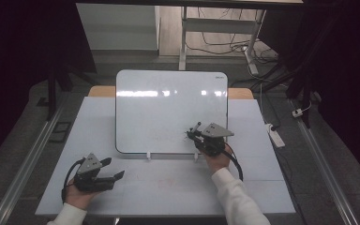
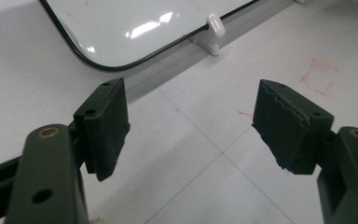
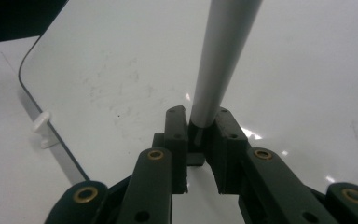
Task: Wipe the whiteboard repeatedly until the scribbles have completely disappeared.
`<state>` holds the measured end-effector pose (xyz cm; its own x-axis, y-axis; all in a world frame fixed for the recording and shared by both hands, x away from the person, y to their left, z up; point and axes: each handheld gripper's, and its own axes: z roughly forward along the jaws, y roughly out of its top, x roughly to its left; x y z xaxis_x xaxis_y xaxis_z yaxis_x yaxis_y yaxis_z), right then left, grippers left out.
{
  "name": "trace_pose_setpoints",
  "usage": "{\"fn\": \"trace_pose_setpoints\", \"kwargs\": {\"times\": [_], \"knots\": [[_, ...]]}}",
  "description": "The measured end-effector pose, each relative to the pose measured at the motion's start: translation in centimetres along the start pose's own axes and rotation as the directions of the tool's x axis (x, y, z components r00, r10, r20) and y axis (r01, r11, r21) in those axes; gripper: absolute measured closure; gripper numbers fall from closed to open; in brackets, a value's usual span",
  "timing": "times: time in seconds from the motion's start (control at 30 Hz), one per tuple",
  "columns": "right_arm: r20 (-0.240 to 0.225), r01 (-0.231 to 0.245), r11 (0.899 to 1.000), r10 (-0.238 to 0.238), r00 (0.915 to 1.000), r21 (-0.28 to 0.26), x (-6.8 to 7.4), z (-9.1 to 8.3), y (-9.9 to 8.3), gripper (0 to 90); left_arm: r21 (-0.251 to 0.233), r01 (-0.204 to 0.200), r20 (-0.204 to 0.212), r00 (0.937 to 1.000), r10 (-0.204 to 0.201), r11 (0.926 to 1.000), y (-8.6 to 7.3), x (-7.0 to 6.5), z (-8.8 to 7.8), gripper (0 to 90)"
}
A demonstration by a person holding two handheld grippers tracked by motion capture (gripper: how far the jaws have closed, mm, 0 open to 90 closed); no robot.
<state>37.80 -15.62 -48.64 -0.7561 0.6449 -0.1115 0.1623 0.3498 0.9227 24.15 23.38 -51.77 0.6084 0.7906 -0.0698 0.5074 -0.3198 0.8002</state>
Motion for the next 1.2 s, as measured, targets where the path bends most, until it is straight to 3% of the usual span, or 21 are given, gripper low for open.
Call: {"fn": "trace_pose_setpoints", "kwargs": {"times": [0.1,0.13,0.17,0.27,0.33,0.47,0.5,0.57,0.67,0.73,0.8,0.83,0.93,1.0,1.1,1.13,1.2], "knots": [[-0.063,0.071,0.996,-0.068,0.9957,0.045,1.9,0.7,-0.5,77.9,0.006,-0.001,0.002,1.0,0.001,1.0,0.0,0.0,0.1,27.4],[-0.062,0.099,0.994,-0.096,0.9935,0.045,2.2,0.8,-0.5,77.9,0.005,-0.002,0.001,1.0,0.002,1.0,0.0,0.0,0.1,27.4],[-0.068,0.092,0.995,-0.089,0.9937,0.047,1.9,0.7,-0.5,77.9,0.003,-0.002,0.001,1.0,0.002,1.0,0.0,0.0,0.1,27.4],[0.007,0.04,0.999,-0.04,0.9992,0.003,0.2,0.0,-0.2,77.9,-0.001,0.0,0.001,1.0,0.0,1.0,0.0,-0.1,0.0,27.4],[0.014,0.008,1.0,-0.007,0.9999,-0.01,0.0,-0.2,-0.2,77.9,-0.001,0.001,0.0,1.0,-0.001,1.0,0.0,0.0,0.0,27.4],[-0.032,0.079,0.997,-0.078,0.9964,0.022,1.3,0.4,-0.4,77.9,0.001,0.0,0.0,1.0,0.0,1.0,0.0,0.0,0.0,27.4],[-0.031,0.064,0.998,-0.064,0.9975,0.014,0.8,0.3,-0.3,77.9,0.0,-0.001,0.0,1.0,0.001,1.0,0.0,0.0,0.0,27.4],[0.035,0.031,0.999,-0.03,0.9989,-0.014,-0.3,-0.2,0.1,77.9,-0.002,-0.001,0.0,1.0,0.001,1.0,0.0,0.0,0.0,27.4],[0.052,0.006,0.999,-0.004,0.9986,-0.034,-1.0,-0.3,0.3,77.9,-0.001,0.001,0.0,1.0,-0.001,1.0,0.0,0.0,0.1,27.4],[0.012,0.009,1.0,-0.009,0.9999,-0.022,-0.2,0.1,0.1,77.9,0.001,0.0,0.0,1.0,0.0,1.0,0.0,0.0,0.1,27.4],[-0.032,0.054,0.999,-0.054,0.998,0.0,0.8,0.7,0.0,77.9,0.001,0.002,-0.001,1.0,-0.002,1.0,0.0,0.1,0.1,27.4],[-0.028,0.059,0.998,-0.059,0.9979,0.001,1.0,0.8,0.1,77.9,0.0,0.001,-0.001,1.0,-0.001,1.0,0.0,0.0,0.0,27.4],[0.012,0.007,0.999,-0.007,0.9999,-0.039,-0.1,0.8,0.7,77.9,0.0,-0.003,-0.001,1.0,0.003,1.0,0.0,0.0,0.0,27.5],[0.013,-0.014,0.999,0.014,0.9998,-0.045,-0.4,1.0,1.0,78.0,-0.001,-0.001,-0.001,1.0,0.001,1.0,0.0,0.0,0.0,27.5],[-0.049,0.042,0.999,-0.042,0.9979,-0.006,1.1,1.7,0.7,77.9,-0.001,0.001,0.0,1.0,-0.001,1.0,0.0,0.1,0.0,27.5],[-0.044,0.072,0.997,-0.072,0.9965,0.001,1.4,1.7,0.8,77.9,-0.001,0.001,-0.001,1.0,-0.001,1.0,0.0,0.1,0.0,27.6],[-0.019,0.043,0.999,-0.043,0.9989,-0.018,0.7,1.6,1.0,77.9,-0.002,-0.003,0.0,1.0,0.003,1.0,0.0,0.0,0.0,27.5]]}}
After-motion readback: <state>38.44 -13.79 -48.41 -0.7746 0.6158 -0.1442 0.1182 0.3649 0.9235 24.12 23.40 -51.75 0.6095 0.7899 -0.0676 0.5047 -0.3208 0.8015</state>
